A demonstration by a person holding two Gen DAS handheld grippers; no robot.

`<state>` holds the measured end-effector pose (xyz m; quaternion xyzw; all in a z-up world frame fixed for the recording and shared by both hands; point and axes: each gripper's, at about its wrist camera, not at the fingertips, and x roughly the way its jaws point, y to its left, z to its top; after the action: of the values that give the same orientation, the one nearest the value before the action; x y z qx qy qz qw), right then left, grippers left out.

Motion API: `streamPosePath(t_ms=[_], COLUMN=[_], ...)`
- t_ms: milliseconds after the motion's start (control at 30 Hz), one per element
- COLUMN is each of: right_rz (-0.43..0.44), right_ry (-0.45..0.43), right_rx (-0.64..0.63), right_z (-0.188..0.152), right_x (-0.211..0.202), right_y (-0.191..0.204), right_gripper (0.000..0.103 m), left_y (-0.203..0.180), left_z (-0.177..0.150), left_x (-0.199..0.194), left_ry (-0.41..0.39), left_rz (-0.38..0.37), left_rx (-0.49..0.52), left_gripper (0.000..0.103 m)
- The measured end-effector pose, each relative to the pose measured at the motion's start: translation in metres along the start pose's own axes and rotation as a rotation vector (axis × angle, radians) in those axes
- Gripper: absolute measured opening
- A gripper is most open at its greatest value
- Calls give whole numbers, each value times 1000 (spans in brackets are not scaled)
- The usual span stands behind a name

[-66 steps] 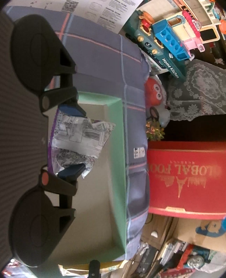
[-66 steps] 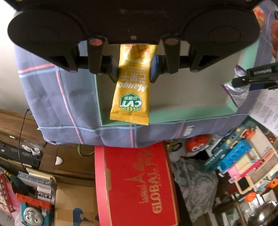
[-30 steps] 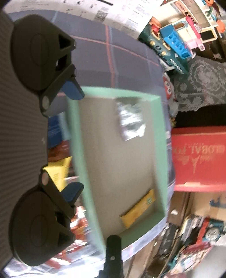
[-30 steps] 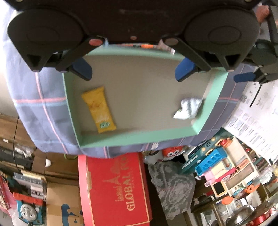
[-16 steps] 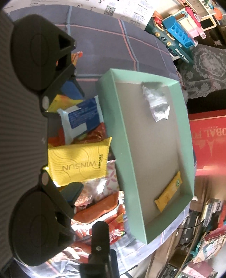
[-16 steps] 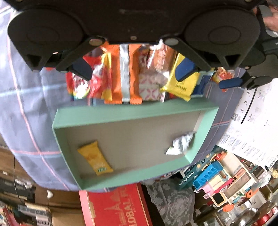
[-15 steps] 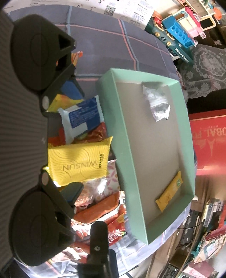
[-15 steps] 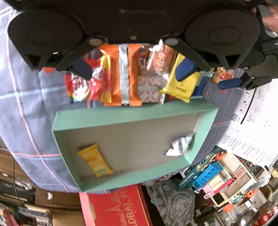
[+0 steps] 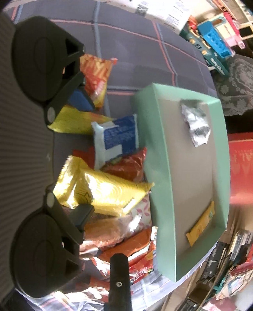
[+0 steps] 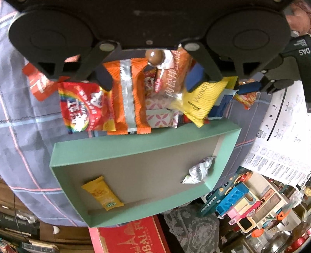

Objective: Organize snacks
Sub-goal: 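Grasp the yellow WINSUN packet with the left gripper while the right gripper grasps the meat-floss bread packet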

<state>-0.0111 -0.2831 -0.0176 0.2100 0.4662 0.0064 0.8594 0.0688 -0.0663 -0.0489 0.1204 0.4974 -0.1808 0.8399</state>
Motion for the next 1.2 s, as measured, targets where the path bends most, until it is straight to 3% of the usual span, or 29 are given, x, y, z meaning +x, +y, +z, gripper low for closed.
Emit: streamPosePath(t_ms=[400, 467, 733, 900, 967, 1033, 1200], right_rz=[54, 48, 53, 62, 65, 71, 94], right_ry=[76, 75, 71, 51, 41, 39, 46], right_rx=[-37, -48, -20, 16, 25, 32, 33], right_z=[-8, -12, -21, -22, -22, -23, -26], right_x=[39, 42, 24, 14, 10, 9, 10], right_y=[23, 24, 6, -7, -12, -15, -18], right_gripper=[51, 39, 36, 35, 35, 35, 35], left_y=[6, 4, -29, -59, -67, -70, -58], left_z=[-9, -9, -3, -3, -6, -8, -15], left_x=[-5, -7, -24, -19, -13, -5, -5], left_ry=[-22, -28, -103, -97, -75, -23, -6], left_rz=[29, 39, 50, 16, -11, -37, -69], left_rx=[21, 30, 190, 305, 332, 323, 251], left_gripper=[103, 103, 103, 103, 94, 55, 57])
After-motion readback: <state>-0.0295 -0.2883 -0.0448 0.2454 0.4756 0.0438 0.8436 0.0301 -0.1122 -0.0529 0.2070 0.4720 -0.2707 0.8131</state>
